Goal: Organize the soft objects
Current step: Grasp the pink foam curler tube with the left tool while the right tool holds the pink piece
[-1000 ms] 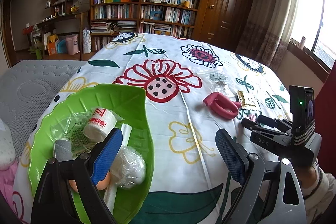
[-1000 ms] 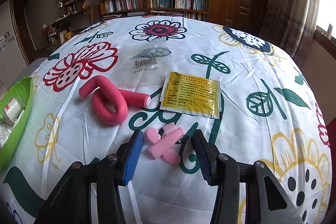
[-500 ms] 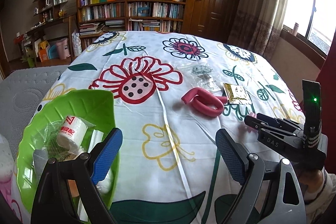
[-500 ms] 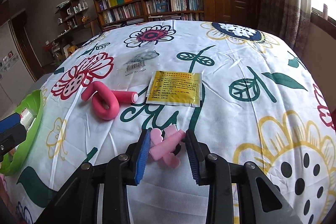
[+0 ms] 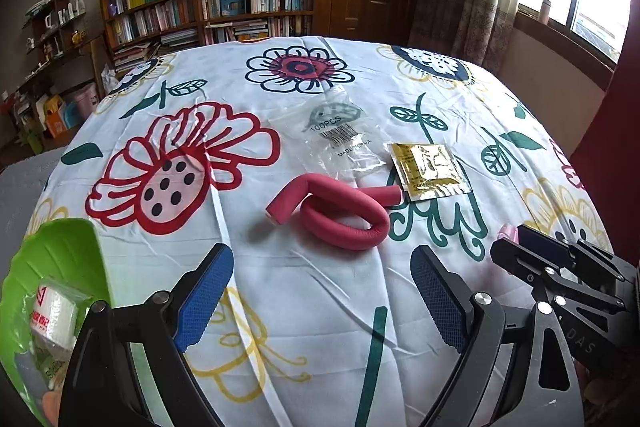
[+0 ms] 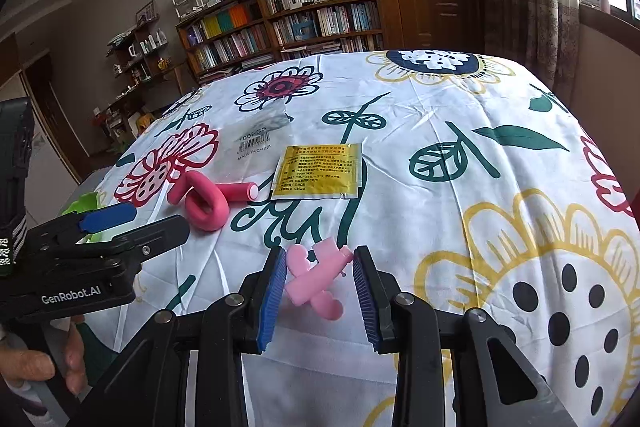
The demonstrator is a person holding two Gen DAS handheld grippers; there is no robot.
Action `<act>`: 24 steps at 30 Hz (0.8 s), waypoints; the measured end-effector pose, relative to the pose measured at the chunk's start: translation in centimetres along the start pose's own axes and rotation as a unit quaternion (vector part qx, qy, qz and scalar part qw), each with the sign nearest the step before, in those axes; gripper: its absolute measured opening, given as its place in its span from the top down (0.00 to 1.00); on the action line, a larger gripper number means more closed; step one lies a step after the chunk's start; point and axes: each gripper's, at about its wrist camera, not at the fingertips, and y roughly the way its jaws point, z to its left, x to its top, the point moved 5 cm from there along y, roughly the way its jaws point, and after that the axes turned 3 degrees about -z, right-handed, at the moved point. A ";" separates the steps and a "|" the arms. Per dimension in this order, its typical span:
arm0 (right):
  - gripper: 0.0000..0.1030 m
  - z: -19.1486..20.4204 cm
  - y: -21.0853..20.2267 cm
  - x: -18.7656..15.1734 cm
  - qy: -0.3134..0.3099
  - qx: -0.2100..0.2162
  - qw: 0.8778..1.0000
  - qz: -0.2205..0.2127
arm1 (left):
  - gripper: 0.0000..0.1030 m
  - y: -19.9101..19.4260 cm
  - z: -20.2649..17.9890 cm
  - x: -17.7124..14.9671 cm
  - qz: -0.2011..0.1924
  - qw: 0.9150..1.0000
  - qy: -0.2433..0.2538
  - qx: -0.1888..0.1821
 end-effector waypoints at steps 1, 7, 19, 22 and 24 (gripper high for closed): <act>0.64 -0.1 0.0 0.0 0.002 0.001 1.000 -0.001 | 0.12 0.6 -0.2 0.2 0.003 1.000 0.002 -0.005; 0.64 -0.2 0.1 -0.2 0.008 0.010 1.000 0.000 | 0.12 3.5 -0.6 1.0 0.016 1.000 0.000 -0.012; 0.64 0.0 0.5 -0.5 0.009 0.013 1.000 0.003 | 0.12 6.1 -0.1 1.2 0.024 1.000 0.006 0.009; 0.64 0.0 0.5 -0.5 0.010 0.012 1.000 0.003 | 0.16 6.2 -0.3 1.1 0.016 1.000 0.014 0.012; 0.64 0.0 0.6 -0.6 0.010 0.011 1.000 0.003 | 0.20 6.1 -0.4 1.2 0.012 1.000 0.017 0.007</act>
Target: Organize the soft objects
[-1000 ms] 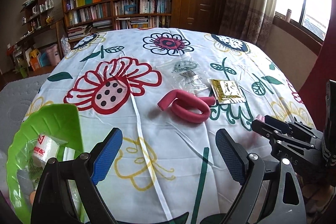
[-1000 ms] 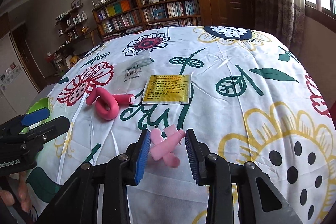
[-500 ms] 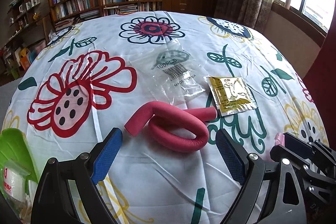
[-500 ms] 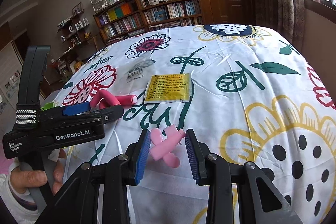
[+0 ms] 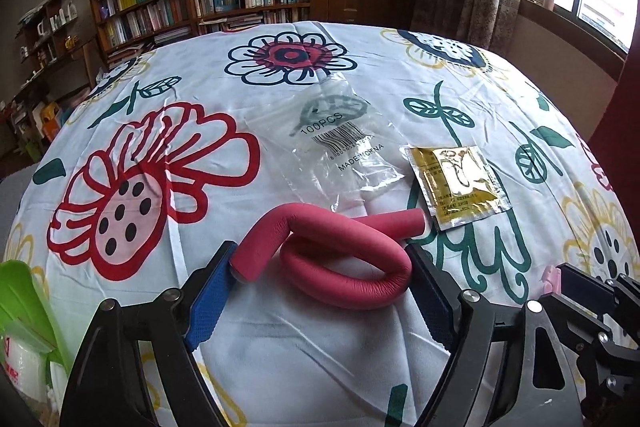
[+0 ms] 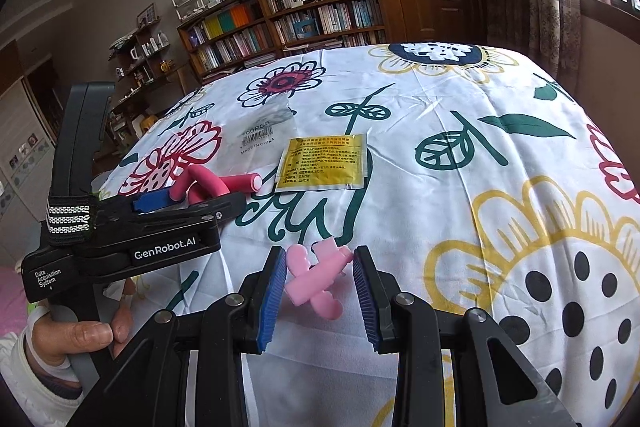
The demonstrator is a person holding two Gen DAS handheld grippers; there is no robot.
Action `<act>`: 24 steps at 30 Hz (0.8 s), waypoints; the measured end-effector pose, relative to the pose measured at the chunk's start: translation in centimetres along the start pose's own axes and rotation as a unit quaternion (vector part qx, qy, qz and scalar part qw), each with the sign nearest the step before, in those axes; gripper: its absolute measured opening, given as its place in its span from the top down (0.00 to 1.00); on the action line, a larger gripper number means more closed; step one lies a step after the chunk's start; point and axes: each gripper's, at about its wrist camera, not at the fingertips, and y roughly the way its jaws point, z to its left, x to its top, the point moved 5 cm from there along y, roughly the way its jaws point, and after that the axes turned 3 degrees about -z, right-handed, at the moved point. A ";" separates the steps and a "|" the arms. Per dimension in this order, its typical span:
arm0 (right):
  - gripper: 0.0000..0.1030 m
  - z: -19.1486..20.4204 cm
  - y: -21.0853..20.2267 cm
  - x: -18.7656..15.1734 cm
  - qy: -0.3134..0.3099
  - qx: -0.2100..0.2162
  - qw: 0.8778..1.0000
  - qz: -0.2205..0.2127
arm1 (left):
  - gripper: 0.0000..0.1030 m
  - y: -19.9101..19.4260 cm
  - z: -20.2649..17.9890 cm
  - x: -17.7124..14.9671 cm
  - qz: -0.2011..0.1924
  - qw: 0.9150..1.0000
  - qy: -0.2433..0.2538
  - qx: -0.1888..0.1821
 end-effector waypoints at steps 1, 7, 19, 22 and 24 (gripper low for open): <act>0.64 0.0 0.0 0.0 0.001 0.000 1.000 0.000 | 0.20 0.0 -0.1 0.0 -0.002 1.000 0.000 -0.003; 0.64 -0.2 0.1 0.0 0.005 -0.002 1.000 0.000 | 0.21 -0.3 0.1 0.0 -0.008 1.000 -0.009 -0.015; 0.64 -0.5 0.1 0.0 0.010 -0.005 1.000 -0.001 | 0.21 -1.5 0.3 -0.3 -0.026 1.000 -0.011 -0.001; 0.64 -0.6 0.0 -0.1 0.012 -0.007 1.000 -0.001 | 0.21 -1.9 0.1 -0.3 -0.034 0.999 -0.003 0.008; 0.64 -0.6 0.0 0.0 0.012 -0.007 1.000 -0.001 | 0.21 -2.1 0.1 -0.3 -0.038 0.999 0.001 0.012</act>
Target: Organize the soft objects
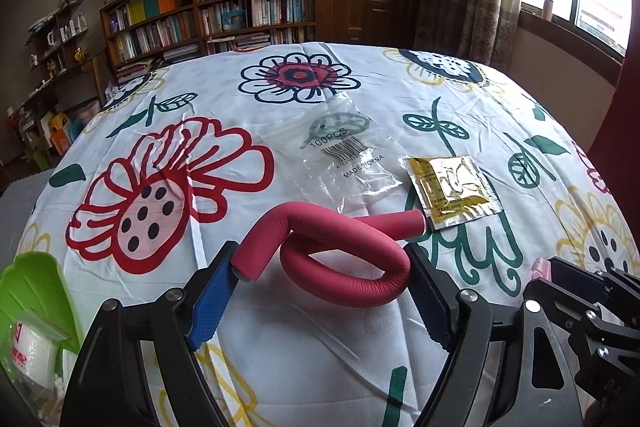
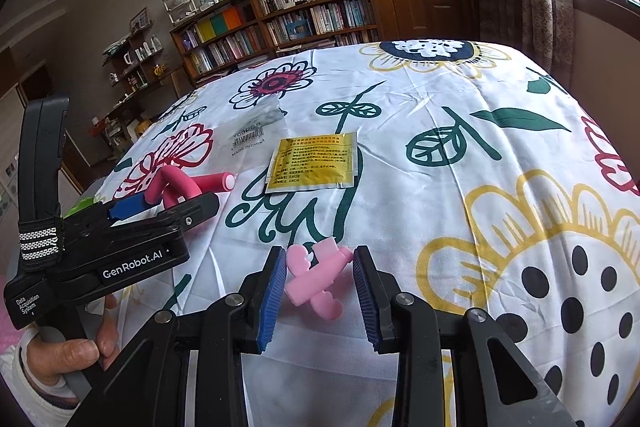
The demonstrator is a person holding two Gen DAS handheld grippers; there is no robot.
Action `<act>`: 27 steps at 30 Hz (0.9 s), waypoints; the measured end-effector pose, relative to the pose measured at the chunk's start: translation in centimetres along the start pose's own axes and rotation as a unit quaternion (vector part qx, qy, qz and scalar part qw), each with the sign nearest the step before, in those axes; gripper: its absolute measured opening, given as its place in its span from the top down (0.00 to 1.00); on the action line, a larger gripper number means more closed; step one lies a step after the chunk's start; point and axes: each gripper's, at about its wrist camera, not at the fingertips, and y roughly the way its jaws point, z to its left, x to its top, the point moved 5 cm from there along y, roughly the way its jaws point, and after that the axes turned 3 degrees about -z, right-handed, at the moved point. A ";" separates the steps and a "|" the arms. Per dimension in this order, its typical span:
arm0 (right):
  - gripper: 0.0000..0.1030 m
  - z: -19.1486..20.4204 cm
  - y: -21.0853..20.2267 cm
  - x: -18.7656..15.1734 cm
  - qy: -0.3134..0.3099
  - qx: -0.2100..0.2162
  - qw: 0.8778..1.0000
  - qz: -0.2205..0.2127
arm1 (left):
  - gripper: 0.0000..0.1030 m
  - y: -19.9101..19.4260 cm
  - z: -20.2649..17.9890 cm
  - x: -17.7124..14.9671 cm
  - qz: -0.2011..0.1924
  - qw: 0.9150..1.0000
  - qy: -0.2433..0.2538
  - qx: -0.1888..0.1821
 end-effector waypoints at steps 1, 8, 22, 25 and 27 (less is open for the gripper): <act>0.64 0.0 0.0 0.0 0.000 -0.001 1.000 0.000 | 0.21 -0.1 0.0 0.0 -0.001 1.000 0.002 0.002; 0.64 0.0 0.0 0.0 0.000 -0.002 1.000 -0.002 | 0.21 -0.8 -0.4 0.0 -0.012 1.000 0.015 0.015; 0.64 1.0 -0.4 -0.1 -0.010 -0.005 1.000 -0.007 | 0.21 -2.9 -0.2 -0.4 -0.024 0.999 0.012 0.027; 0.64 1.3 -0.5 -0.3 -0.011 -0.005 1.000 -0.008 | 0.21 -3.5 0.0 -0.5 -0.029 0.999 0.010 0.029; 0.64 1.4 -0.6 -0.3 -0.011 -0.005 1.000 -0.008 | 0.21 -3.9 0.2 -0.5 -0.031 0.999 0.008 0.031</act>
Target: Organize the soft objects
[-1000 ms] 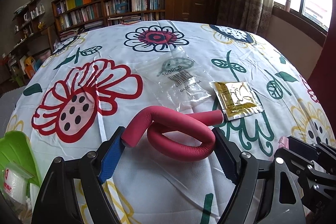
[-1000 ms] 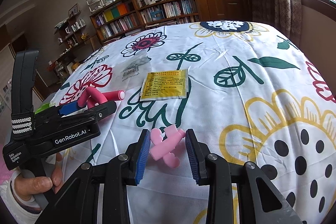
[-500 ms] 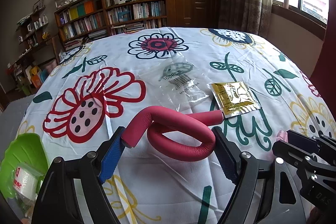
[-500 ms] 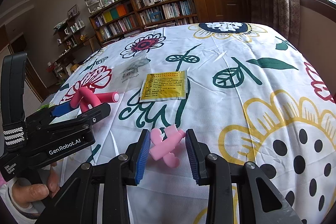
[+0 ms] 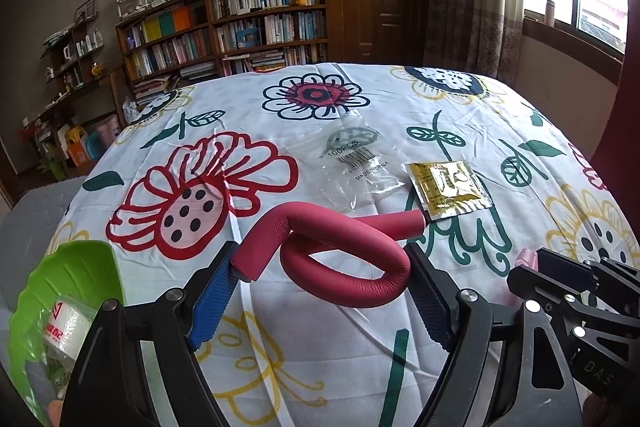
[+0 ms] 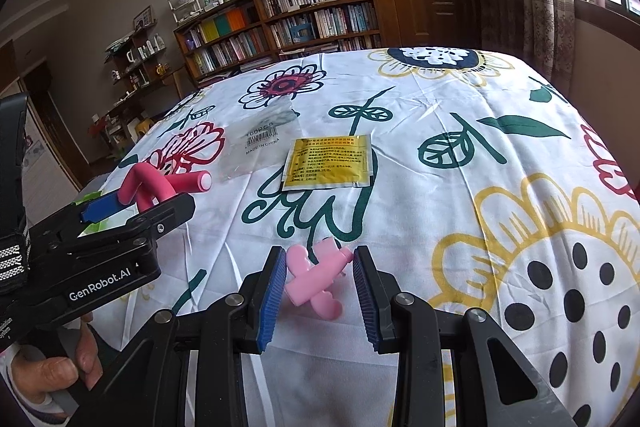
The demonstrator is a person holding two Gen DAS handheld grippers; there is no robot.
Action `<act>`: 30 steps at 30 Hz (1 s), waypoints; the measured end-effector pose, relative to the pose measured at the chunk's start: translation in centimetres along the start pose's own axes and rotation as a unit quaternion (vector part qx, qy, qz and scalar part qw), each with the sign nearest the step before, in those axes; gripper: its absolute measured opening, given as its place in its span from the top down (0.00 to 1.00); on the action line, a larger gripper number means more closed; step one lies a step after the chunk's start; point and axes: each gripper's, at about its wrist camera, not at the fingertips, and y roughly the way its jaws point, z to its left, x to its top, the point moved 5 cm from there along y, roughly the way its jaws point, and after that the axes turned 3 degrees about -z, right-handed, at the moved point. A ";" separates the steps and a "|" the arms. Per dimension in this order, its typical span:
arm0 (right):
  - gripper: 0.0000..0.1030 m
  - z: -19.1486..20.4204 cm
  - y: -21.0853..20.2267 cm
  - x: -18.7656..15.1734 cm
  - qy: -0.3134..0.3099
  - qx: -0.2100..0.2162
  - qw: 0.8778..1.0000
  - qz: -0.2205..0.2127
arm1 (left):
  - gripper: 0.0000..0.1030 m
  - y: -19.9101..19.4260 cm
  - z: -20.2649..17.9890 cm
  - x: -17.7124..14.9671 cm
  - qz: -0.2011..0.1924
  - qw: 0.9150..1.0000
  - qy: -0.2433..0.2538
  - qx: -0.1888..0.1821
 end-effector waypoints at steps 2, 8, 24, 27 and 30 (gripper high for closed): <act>0.64 0.1 0.0 0.0 0.000 0.000 1.000 0.000 | 0.21 -0.3 0.2 0.0 -0.002 1.000 -0.001 0.002; 0.64 0.9 -0.1 -0.2 -0.003 0.002 1.000 0.000 | 0.21 -1.4 0.9 -0.2 -0.009 1.000 -0.007 0.006; 0.64 4.4 -0.7 -0.5 -0.015 0.016 1.000 -0.006 | 0.21 -4.2 4.1 -0.8 -0.026 0.999 -0.030 0.023; 0.64 5.4 -0.7 -0.6 -0.020 0.022 1.000 -0.006 | 0.21 -4.9 5.0 -1.0 -0.029 0.999 -0.036 0.028; 0.64 6.3 -0.6 -0.7 -0.027 0.028 0.999 -0.005 | 0.21 -5.5 6.1 -1.2 -0.032 0.998 -0.044 0.035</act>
